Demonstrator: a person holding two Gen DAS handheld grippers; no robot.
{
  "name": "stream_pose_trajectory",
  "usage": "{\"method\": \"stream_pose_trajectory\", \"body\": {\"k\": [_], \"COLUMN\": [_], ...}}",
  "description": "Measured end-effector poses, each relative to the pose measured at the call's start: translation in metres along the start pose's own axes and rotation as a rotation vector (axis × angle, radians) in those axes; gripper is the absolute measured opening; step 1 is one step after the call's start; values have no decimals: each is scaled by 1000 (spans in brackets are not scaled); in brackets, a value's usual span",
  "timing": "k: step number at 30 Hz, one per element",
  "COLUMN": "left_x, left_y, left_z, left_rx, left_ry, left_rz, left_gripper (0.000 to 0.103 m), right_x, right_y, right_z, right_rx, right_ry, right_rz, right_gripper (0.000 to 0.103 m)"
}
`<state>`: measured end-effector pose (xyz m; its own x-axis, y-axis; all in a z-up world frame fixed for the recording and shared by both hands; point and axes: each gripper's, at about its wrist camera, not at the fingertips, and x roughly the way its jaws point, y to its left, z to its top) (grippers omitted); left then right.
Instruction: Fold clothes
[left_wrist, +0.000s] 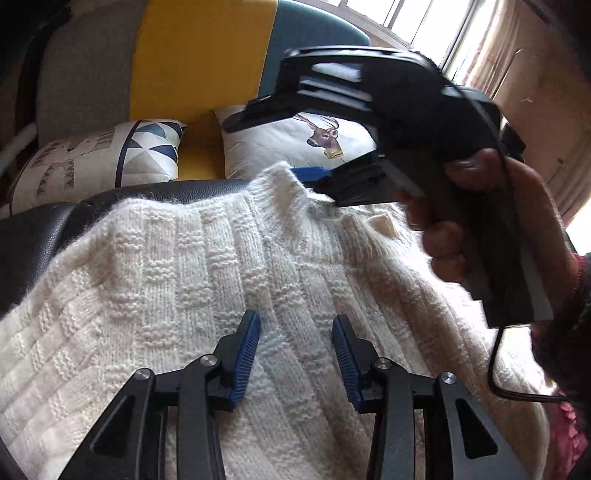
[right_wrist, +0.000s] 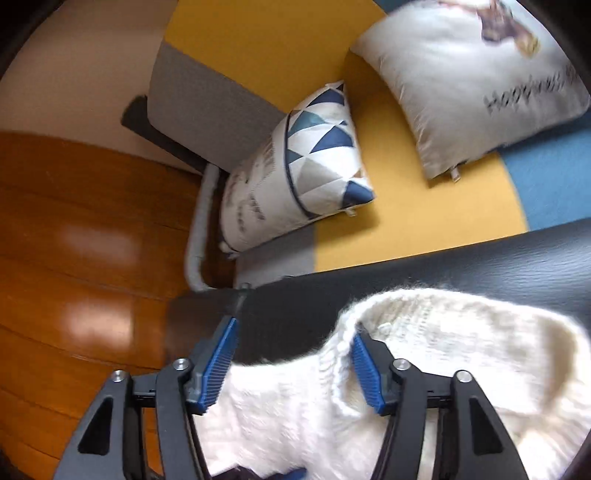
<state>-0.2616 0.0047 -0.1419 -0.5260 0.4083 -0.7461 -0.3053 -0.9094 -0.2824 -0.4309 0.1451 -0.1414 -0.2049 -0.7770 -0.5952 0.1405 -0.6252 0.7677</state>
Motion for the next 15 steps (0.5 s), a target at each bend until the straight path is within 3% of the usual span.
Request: {"method": "stream_pose_trajectory", "body": {"k": [5,9,12,15], "left_x": [-21,-53,-48,-74], "left_y": [3,9,11,6], "left_z": [1,-18,-38,-46], "left_rx": [-60,-122,-109,-130], "left_ry": [-16,-32,36,24], "left_rz": [22,33,106,110], "left_gripper": [41,42,42,41], "right_x": [-56,-100,-118,-155], "right_y": [4,-11,-44,-55], "right_z": [-34,-85,-101,-115], "right_rx": [-105,-189,-150,-45], "right_ry": [24,94,70,11], "right_rz": [-89,-245,-365,-360], "right_gripper": [64,64,59,61]}}
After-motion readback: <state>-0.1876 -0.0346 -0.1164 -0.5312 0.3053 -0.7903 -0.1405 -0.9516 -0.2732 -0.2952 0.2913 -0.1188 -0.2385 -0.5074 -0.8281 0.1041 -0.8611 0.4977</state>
